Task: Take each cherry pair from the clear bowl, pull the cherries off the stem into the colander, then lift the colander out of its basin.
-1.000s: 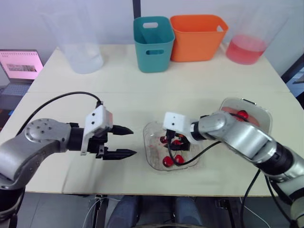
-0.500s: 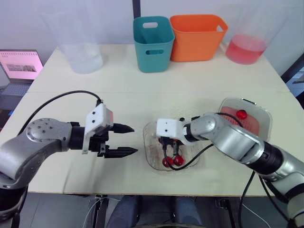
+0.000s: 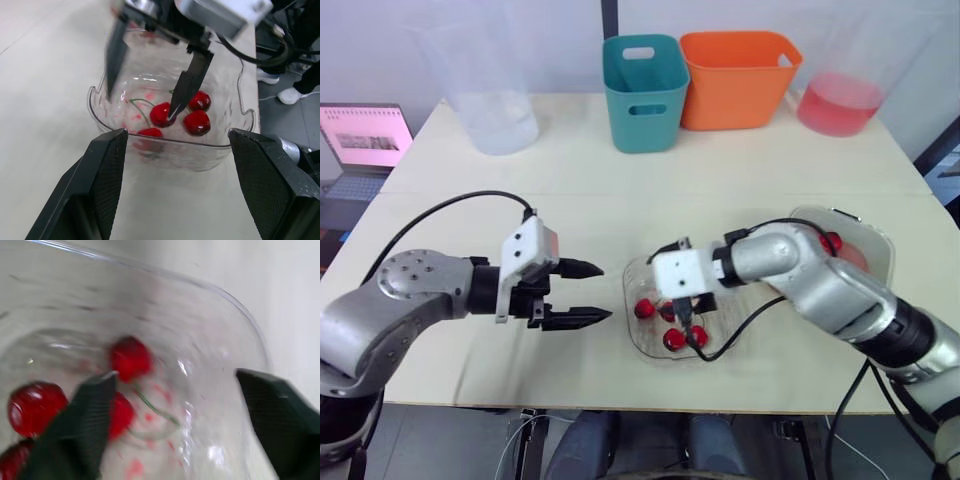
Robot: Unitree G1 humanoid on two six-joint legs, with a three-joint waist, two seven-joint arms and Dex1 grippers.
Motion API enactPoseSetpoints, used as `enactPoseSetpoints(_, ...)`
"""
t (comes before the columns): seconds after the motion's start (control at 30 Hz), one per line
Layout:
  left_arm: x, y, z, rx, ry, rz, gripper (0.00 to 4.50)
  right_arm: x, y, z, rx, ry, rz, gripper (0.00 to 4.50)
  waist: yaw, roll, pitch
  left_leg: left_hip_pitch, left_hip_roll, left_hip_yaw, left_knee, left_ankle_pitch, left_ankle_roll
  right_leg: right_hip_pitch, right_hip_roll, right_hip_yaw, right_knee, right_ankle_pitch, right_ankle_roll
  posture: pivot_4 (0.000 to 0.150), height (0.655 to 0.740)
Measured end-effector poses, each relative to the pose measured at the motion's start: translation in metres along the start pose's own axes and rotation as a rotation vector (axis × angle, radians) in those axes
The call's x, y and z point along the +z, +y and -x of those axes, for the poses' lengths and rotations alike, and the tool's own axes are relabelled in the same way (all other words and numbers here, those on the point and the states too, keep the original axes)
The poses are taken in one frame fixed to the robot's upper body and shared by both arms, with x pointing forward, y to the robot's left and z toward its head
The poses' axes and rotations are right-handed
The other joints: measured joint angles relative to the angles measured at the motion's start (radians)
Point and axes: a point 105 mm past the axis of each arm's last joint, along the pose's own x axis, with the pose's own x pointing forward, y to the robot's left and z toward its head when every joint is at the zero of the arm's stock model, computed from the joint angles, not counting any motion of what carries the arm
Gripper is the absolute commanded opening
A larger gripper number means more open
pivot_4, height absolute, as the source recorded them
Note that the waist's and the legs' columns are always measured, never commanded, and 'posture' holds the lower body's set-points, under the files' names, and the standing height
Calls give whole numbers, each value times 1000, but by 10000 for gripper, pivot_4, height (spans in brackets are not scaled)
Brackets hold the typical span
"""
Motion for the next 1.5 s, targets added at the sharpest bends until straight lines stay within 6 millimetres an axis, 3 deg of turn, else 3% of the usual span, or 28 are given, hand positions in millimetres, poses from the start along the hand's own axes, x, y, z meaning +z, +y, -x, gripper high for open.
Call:
enactPoseSetpoints(0.23, -4, 6, 6, 10, 41, -30, 33816, -16, 13, 17, 37, 85, -421, 38672, -2, 0, 0, 0, 1, 0, -1, -1, 1, -1, 0, 0, 0, 0, 0, 1500, 7400)
enactPoseSetpoints(0.37, -4, 11, 9, 24, 62, -59, 33816, -4, 24, 15, 119, 83, -554, 38672, -1, 0, 0, 0, 0, 0, -1, -1, 1, 0, 0, 0, 0, 0, 0, 1500, 7400)
enactPoseSetpoints(0.63, -4, 8, 2, -1, 53, -67, 33816, -4, 26, -1, 122, 126, -614, 38672, 0, 0, 0, 0, 0, 0, 0, -1, 1, 0, 0, 0, 0, 0, 0, 1500, 7400)
enactPoseSetpoints(0.97, -2, 7, 1, 3, 43, -82, 33816, -6, 35, -18, 166, 166, -510, 38672, -2, 0, 0, 0, 0, 0, -1, 0, 1, -1, 0, 0, 0, 0, 0, 1500, 7400)
enactPoseSetpoints(1.07, -2, 8, 1, 9, 42, -83, 33816, -8, 33, -21, 154, 179, -465, 30457, -2, 0, 0, 0, 0, 0, 0, 0, 1, -1, 0, 0, 0, 0, 0, 1500, 7400)
enactPoseSetpoints(1.2, -2, 9, 0, 14, 42, -84, 33816, -15, 32, -27, 140, 209, -409, 9945, -2, 0, 0, 0, 0, 0, 0, 0, 1, -1, 0, 0, 0, 0, 0, 1500, 7400)
enactPoseSetpoints(1.27, -1, 9, 0, 16, 38, -87, 33816, -14, 29, -28, 130, 211, -388, 3622, -3, 0, 0, 0, 0, 0, 0, 0, 1, -1, 0, 0, 0, 0, 0, 1500, 7400)
enactPoseSetpoints(1.5, 2, 11, 0, 22, 29, -92, 33816, -12, 18, -14, 89, 182, -354, 2269, -1, 0, 0, 0, 0, 0, 0, 0, 1, -1, 0, 0, 0, 0, 0, 1500, 7400)
